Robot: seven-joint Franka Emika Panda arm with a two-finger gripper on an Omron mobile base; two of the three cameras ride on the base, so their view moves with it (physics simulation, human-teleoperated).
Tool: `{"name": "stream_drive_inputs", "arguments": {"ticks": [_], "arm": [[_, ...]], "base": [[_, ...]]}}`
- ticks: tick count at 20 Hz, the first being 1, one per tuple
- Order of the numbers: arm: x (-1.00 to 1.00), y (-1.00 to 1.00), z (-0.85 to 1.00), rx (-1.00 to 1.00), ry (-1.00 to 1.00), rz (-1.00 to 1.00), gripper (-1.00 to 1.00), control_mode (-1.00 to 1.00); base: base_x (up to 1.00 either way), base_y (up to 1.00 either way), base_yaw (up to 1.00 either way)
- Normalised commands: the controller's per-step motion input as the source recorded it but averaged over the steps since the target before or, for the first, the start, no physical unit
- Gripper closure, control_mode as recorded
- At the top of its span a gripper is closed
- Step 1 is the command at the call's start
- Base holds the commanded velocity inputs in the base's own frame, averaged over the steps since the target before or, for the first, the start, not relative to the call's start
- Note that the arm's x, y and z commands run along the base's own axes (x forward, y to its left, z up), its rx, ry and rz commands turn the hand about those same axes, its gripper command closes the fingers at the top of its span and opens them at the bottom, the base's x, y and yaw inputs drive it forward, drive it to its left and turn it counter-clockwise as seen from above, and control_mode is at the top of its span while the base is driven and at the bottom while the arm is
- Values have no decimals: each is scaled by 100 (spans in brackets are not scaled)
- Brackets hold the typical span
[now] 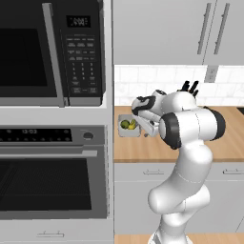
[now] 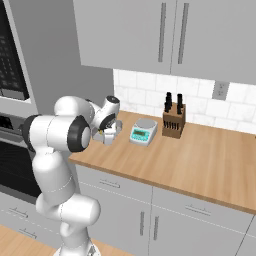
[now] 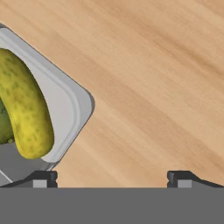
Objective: Take the meat container that has the steak and place it on the second highest rack of the freezer. Then take the vegetable container that has the lime and cucumber and place it on the highest rack of the freezer.
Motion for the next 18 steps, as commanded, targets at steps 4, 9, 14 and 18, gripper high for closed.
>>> {"name": "stream_drive_inputs", "arguments": {"ticks": [4,9,14,18], "arm": [[19,-1,-24,0,0,0,-100,-100],[13,-4,-43,1,2,0,-100,-100],[27,-1,-34,0,2,0,-100,-100],[30,0,-15,0,0,0,-100,-100]], "base": [[0,0,0],[0,0,0],[0,0,0],[0,0,0]]}}
